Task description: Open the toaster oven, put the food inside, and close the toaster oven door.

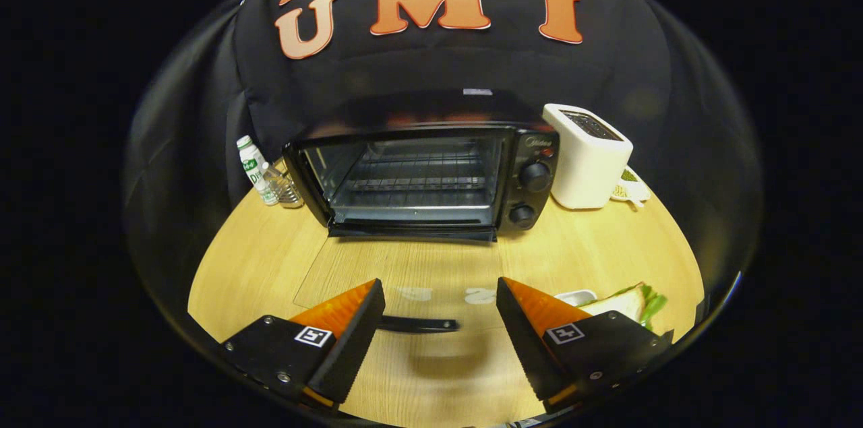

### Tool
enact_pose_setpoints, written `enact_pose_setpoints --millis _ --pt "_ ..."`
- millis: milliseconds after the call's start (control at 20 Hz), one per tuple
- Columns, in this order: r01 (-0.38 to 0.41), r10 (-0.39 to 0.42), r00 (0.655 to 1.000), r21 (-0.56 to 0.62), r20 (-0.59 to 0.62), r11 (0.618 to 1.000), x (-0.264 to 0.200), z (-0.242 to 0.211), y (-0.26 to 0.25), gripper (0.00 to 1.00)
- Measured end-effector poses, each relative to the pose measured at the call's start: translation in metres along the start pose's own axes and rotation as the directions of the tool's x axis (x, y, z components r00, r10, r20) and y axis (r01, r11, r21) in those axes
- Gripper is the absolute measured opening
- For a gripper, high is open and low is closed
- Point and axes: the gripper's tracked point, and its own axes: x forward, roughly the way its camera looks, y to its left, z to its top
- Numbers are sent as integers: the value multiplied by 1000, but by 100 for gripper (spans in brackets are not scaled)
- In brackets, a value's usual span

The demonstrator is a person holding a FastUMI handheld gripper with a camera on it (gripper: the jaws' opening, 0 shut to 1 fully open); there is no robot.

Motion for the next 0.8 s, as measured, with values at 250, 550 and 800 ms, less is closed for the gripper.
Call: enact_pose_setpoints --millis 250,550,800 --pt "30 -30 1000 -67 4 997 -19 32 -81 99" --pt "16 -27 989 -76 -148 997 -27 10 -167 99" --pt "-92 90 954 6 -285 996 -29 -22 -193 99"
